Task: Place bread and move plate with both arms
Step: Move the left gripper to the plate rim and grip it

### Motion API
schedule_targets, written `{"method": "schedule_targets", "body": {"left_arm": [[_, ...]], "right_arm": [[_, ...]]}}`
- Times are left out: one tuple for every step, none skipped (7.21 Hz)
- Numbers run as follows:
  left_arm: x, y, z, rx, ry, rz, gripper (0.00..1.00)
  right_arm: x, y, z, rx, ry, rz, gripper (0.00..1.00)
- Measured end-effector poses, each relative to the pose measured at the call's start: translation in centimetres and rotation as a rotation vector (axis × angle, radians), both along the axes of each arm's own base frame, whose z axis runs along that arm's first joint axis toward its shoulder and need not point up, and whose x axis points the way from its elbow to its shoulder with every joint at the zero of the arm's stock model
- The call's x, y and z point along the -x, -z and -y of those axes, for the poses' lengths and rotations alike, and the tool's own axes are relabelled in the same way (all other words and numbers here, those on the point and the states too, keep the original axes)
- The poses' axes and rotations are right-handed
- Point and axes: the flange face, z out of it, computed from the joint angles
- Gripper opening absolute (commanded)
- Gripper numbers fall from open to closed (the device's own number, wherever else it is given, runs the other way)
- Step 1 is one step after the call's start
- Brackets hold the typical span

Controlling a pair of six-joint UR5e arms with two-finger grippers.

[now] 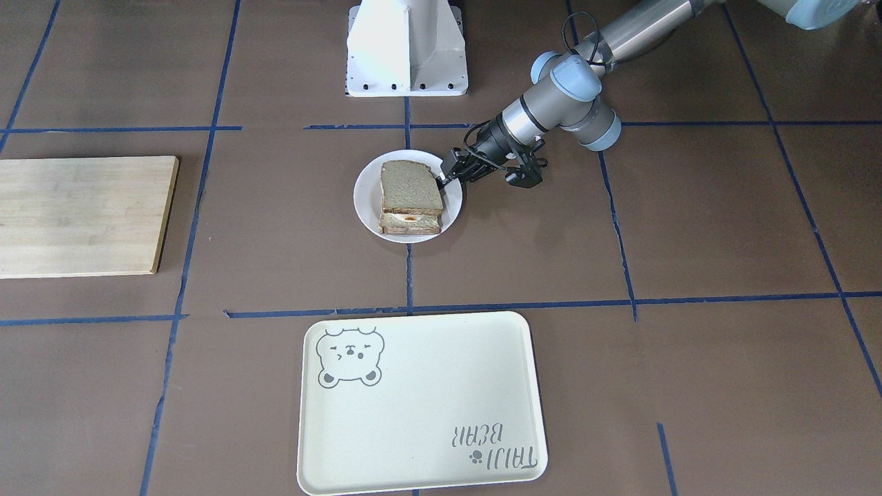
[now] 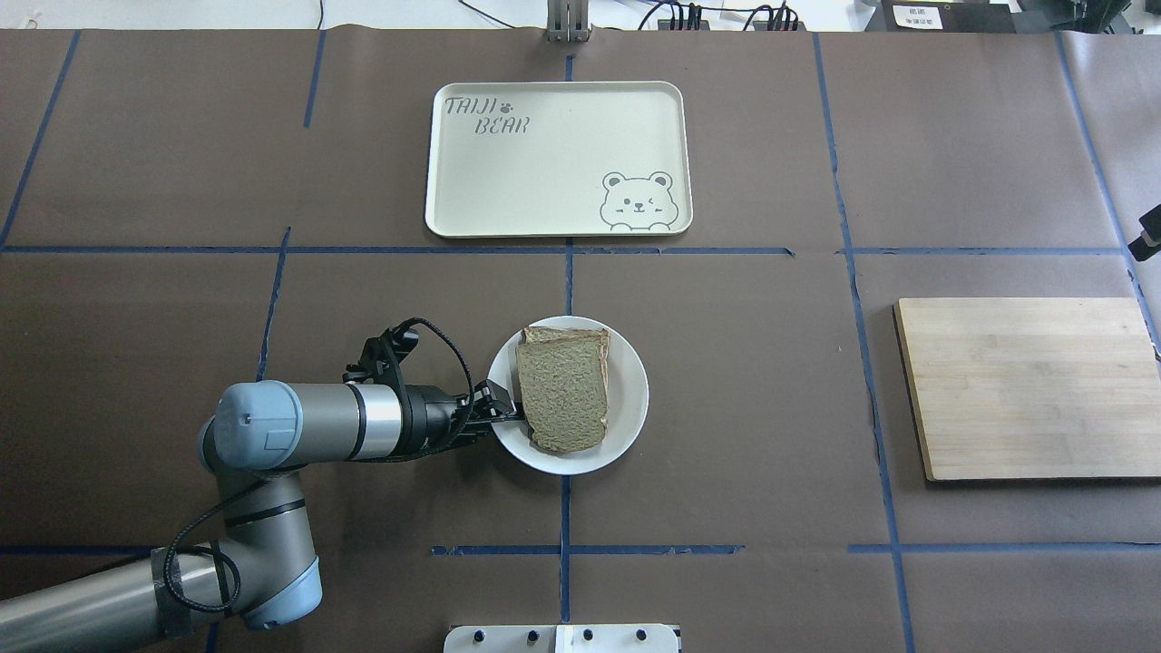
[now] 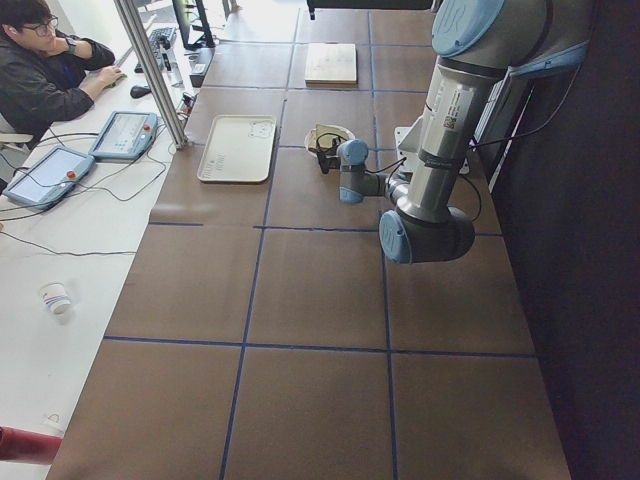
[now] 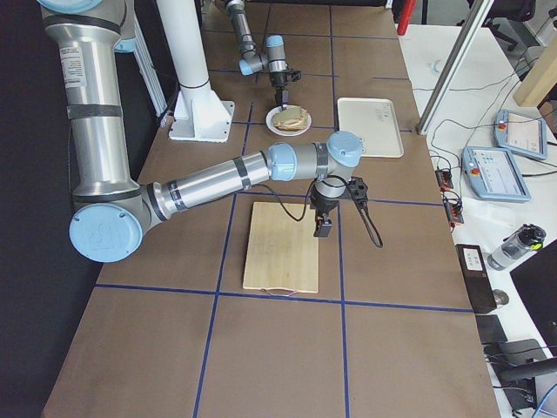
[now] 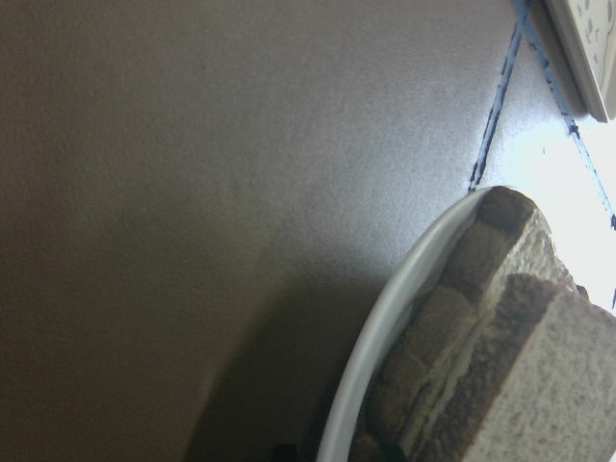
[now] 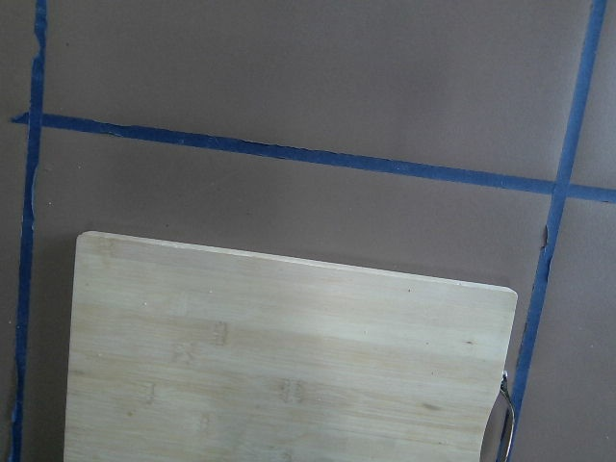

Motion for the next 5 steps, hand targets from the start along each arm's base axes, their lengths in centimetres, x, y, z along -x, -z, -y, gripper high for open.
{"method": "schedule_targets", "body": {"left_arm": [[0.0,0.2,0.0,-0.001,-0.002,-0.004,0.01],[0.2,0.8,-0.1,-0.005,-0.004,-0.015,0.00],[0.7,1.7,-0.3,-0.011,-0.005,-0.034,0.00],[1.3,2.8,-0.3,-0.017,-0.004,-0.057,0.00],[2.1,3.9,-0.1,-0.016,0.004,-0.083,0.00]], "right_arm": [[-0.1,0.0,0.0,0.001,-0.001,0.000,1.00],[-0.2,-0.1,-0.1,0.002,-0.003,0.000,1.00],[-0.3,-0.2,-0.2,0.005,-0.006,0.000,1.00],[-0.6,-0.4,-0.3,0.007,-0.009,0.000,1.00],[-0.9,-0.5,-0.4,0.009,-0.014,-0.001,1.00]]}}
